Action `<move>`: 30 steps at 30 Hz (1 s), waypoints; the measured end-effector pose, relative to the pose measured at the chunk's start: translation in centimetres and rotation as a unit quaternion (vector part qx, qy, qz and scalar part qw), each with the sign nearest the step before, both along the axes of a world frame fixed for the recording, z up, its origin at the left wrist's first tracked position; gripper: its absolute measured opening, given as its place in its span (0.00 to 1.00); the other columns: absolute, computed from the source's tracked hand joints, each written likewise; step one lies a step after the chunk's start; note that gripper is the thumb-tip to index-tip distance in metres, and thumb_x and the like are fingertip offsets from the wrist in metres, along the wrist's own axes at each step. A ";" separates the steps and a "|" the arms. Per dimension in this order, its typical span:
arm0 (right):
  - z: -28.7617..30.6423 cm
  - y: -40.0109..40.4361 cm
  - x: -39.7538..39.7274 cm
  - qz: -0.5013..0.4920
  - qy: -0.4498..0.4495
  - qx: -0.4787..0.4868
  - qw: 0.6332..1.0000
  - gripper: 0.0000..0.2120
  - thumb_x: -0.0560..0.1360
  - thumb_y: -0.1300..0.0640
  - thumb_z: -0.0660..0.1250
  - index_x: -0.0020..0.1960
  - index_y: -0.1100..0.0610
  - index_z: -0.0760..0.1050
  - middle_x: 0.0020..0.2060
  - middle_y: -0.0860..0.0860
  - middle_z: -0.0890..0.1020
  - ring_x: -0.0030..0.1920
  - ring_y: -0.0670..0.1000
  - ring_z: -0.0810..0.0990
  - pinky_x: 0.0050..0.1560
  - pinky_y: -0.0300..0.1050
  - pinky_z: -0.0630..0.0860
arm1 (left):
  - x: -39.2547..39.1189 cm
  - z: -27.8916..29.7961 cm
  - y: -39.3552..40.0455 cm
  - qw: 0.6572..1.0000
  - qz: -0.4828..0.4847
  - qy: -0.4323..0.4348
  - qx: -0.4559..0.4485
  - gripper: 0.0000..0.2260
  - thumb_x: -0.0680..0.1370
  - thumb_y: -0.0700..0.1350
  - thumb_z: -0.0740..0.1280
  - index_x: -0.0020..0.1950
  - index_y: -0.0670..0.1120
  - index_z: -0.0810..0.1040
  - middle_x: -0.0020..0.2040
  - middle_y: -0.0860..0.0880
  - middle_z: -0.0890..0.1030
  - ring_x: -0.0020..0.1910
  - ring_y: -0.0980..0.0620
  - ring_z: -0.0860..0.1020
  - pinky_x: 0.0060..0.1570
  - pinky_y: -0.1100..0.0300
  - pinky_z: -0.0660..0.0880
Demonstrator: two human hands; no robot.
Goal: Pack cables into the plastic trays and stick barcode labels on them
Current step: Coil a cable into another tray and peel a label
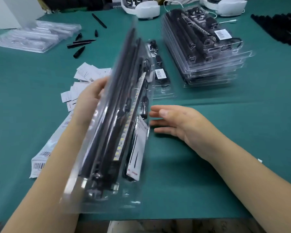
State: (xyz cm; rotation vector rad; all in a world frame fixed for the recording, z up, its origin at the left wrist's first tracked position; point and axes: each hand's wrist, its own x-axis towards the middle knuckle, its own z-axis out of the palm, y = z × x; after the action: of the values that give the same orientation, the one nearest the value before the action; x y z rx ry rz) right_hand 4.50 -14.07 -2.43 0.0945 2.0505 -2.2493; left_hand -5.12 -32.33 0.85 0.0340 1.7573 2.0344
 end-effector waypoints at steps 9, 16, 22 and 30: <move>0.5 1.8 -0.1 0.119 0.000 -0.243 0.963 0.47 0.67 0.26 0.42 0.67 0.60 0.72 0.57 0.59 0.80 0.58 0.59 0.78 0.59 0.55 0.74 | 2.9 -0.9 2.6 0.984 -0.159 0.054 0.062 0.15 0.69 0.41 0.66 0.53 0.49 0.84 0.37 0.46 0.62 0.21 0.59 0.58 0.22 0.67 0.64; 0.9 2.4 0.4 0.084 -0.001 -0.207 0.975 0.15 0.59 0.55 0.70 0.41 0.62 0.81 0.34 0.56 0.83 0.34 0.53 0.81 0.36 0.43 0.79 | 3.1 -0.4 2.5 0.986 -0.124 0.034 0.102 0.09 0.68 0.43 0.67 0.44 0.48 0.86 0.30 0.54 0.70 0.20 0.60 0.59 0.19 0.67 0.61; 1.3 2.4 0.8 0.056 -0.039 -0.221 0.973 0.18 0.54 0.58 0.65 0.41 0.63 0.82 0.35 0.61 0.83 0.31 0.57 0.81 0.31 0.44 0.78 | 0.5 1.2 -1.1 0.984 0.134 0.031 0.113 0.09 0.76 0.45 0.60 0.37 0.47 0.74 0.25 0.55 0.58 0.20 0.57 0.53 0.20 0.65 0.52; -0.3 1.2 -0.2 -0.090 0.021 0.175 0.980 0.15 0.68 0.47 0.74 0.53 0.43 0.76 0.36 0.37 0.81 0.36 0.36 0.79 0.36 0.29 0.72 | -0.7 0.8 -2.1 0.964 0.246 0.008 0.102 0.09 0.74 0.41 0.61 0.34 0.47 0.70 0.25 0.54 0.59 0.21 0.55 0.53 0.20 0.65 0.54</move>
State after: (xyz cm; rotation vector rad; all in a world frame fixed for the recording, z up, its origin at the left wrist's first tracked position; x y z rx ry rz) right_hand 4.28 -12.92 -2.72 0.2714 2.5338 -1.9664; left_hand -5.83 -34.47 1.65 -0.3578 1.6760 2.5641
